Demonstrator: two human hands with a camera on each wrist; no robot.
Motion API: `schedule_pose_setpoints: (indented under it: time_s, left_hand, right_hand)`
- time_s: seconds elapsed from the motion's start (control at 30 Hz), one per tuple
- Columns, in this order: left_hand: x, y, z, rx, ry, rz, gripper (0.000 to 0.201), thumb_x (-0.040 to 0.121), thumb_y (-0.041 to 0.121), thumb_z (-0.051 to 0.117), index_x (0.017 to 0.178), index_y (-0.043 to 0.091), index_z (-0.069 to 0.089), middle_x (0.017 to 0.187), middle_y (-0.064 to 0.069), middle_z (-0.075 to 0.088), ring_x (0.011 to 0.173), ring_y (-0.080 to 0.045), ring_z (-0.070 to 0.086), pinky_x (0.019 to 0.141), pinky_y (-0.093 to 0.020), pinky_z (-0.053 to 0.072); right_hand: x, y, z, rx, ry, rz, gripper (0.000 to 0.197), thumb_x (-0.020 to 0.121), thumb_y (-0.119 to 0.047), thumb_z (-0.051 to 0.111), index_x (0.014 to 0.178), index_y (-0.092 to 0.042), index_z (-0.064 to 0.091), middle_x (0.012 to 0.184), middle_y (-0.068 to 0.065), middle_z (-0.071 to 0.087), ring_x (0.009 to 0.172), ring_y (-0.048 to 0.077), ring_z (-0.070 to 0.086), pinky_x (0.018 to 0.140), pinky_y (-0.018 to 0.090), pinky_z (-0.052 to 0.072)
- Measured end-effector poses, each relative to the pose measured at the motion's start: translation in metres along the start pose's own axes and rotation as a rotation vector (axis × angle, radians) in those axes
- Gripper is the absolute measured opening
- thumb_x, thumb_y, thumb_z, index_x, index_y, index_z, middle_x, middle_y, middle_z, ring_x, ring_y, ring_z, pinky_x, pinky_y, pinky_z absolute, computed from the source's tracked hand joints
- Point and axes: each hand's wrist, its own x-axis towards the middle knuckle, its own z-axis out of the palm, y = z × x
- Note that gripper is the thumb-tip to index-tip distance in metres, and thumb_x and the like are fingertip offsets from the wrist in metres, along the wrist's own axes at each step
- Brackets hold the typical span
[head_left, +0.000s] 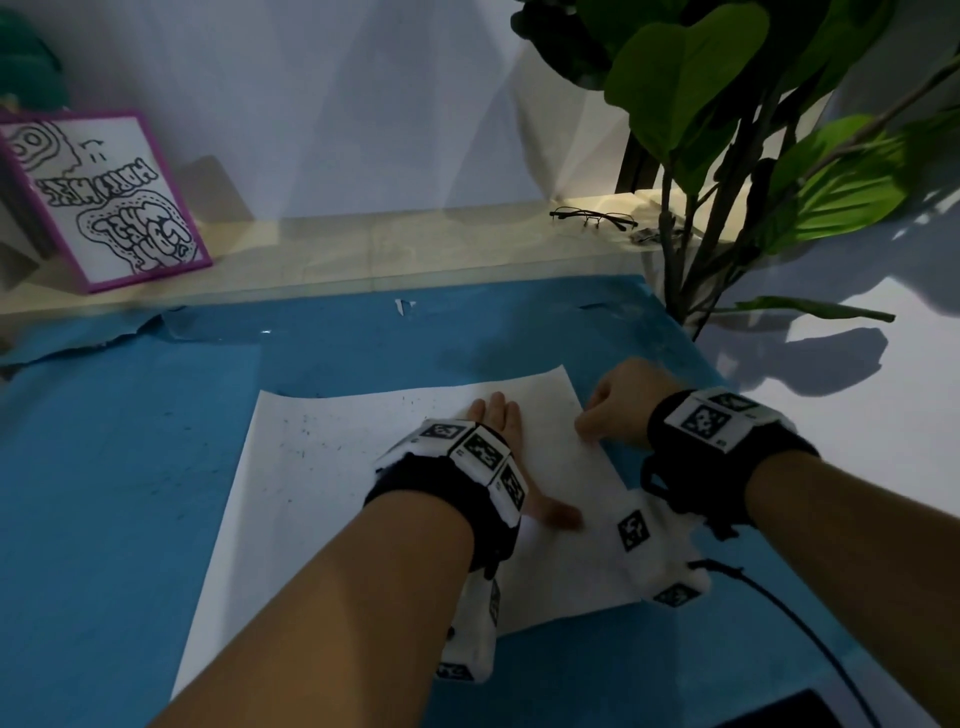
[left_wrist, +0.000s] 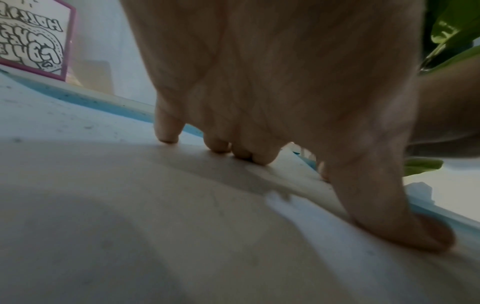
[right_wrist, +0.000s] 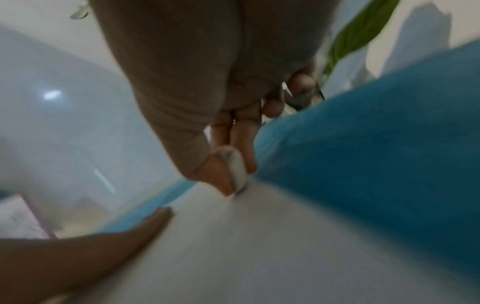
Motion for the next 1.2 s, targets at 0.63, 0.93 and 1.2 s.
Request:
schedule_pose_setpoints:
  time_s: [0.63, 0.93, 1.2]
  left_hand:
    - [0.009, -0.004, 0.004, 0.079, 0.004, 0.005, 0.142, 0.052, 0.093, 0.048, 0.148, 0.012, -0.021, 0.157, -0.007, -0.021, 0.146, -0.028, -0.013, 0.118, -0.050, 0.002]
    - [0.002, 0.001, -0.003, 0.038, -0.027, -0.003, 0.136, 0.061, 0.085, 0.054, 0.148, 0.013, -0.022, 0.157, -0.006, -0.023, 0.145, -0.028, -0.016, 0.118, -0.047, -0.001]
    - [-0.002, 0.002, -0.002, 0.006, -0.010, -0.004, 0.134, 0.063, 0.082, 0.057, 0.148, 0.013, -0.020, 0.157, -0.006, -0.023, 0.145, -0.027, -0.016, 0.118, -0.047, -0.002]
  right_hand:
    - [-0.019, -0.014, 0.011, 0.037, -0.102, -0.197, 0.012, 0.072, -0.023, 0.076, 0.073, -0.011, 0.075, 0.081, 0.005, 0.073, 0.071, 0.014, 0.064, 0.064, 0.027, 0.052]
    - [0.000, -0.010, -0.010, -0.132, -0.004, -0.188, 0.014, 0.070, -0.033, 0.074, 0.064, -0.020, 0.071, 0.078, -0.002, 0.071, 0.077, 0.017, 0.065, 0.078, 0.032, 0.054]
    - [0.006, 0.005, -0.017, -0.264, -0.017, -0.100, 0.016, 0.070, -0.035, 0.074, 0.069, -0.019, 0.075, 0.080, -0.001, 0.073, 0.076, 0.019, 0.066, 0.072, 0.035, 0.056]
